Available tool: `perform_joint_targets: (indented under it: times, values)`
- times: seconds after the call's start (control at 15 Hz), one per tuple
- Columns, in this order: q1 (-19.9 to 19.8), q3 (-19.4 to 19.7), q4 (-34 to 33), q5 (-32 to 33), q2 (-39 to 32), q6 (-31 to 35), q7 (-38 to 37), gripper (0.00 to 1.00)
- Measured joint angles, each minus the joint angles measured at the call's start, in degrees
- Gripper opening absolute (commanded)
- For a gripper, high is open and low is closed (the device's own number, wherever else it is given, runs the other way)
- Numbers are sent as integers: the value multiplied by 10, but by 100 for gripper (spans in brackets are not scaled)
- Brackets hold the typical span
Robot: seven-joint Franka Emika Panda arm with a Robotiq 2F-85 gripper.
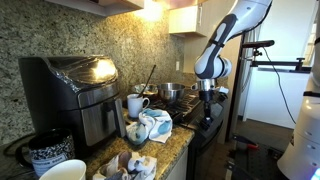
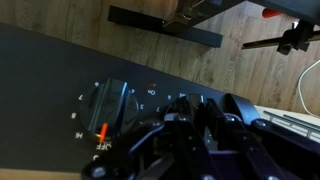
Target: Twist the first knob on the stove
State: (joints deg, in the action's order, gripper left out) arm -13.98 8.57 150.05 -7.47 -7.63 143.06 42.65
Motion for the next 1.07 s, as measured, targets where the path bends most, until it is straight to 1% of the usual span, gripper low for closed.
perform_joint_targets:
  times: [0.67,1.07]
  values:
    - [4,-5,0,44,0,2,0,8]
    - [7,-5,0,56,0,3,0,8]
